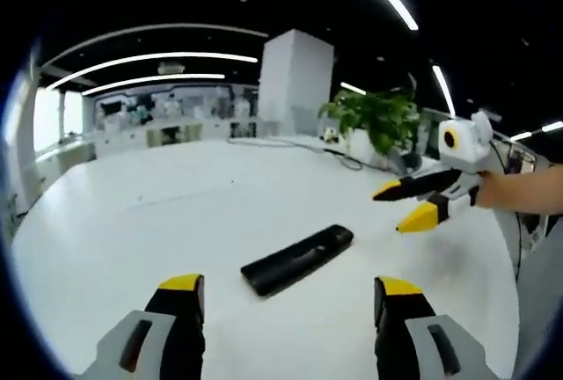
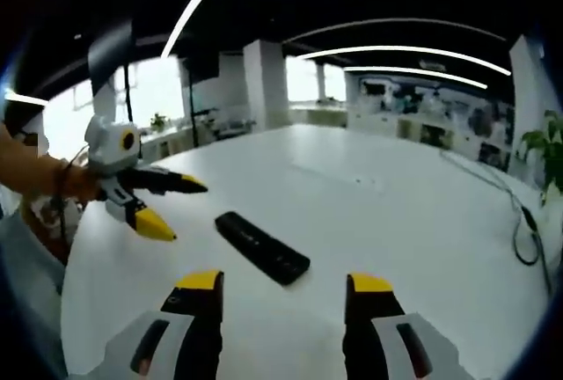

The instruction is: Press the specified remote control buttons in sequence, fully releasing each button before pressing the next.

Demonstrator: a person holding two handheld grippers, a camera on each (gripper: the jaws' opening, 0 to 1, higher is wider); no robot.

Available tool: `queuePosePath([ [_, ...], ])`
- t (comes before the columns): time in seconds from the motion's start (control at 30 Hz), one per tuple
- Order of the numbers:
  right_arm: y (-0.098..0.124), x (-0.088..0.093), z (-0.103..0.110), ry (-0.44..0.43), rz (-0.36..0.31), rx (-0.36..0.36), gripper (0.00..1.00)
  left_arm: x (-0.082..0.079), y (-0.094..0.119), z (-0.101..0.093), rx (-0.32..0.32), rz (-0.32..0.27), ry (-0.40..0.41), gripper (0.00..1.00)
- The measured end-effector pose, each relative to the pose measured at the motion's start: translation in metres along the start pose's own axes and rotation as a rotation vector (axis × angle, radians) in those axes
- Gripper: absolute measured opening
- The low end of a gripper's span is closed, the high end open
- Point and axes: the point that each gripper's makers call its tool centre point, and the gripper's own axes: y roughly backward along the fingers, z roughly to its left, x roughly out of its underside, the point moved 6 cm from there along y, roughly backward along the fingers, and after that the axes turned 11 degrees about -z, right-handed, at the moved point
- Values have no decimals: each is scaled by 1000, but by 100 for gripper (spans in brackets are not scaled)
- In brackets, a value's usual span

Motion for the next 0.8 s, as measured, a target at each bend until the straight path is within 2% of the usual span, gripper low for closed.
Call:
queuePosePath([
  [0.33, 22, 10, 22, 33, 55, 17, 53, 6, 30, -19, -43, 0, 30, 82],
  [0.43, 28, 10, 27, -14, 45, 28, 58, 7, 38, -20, -66, 3, 42, 83],
  [0.67, 50, 11, 40, -58, 44, 74, 54, 6, 57, -35, -95, -1, 68, 83],
  [0.8, 64, 12, 45, -78, 49, 96, 60, 4, 70, -46, -99, 8, 62, 85],
])
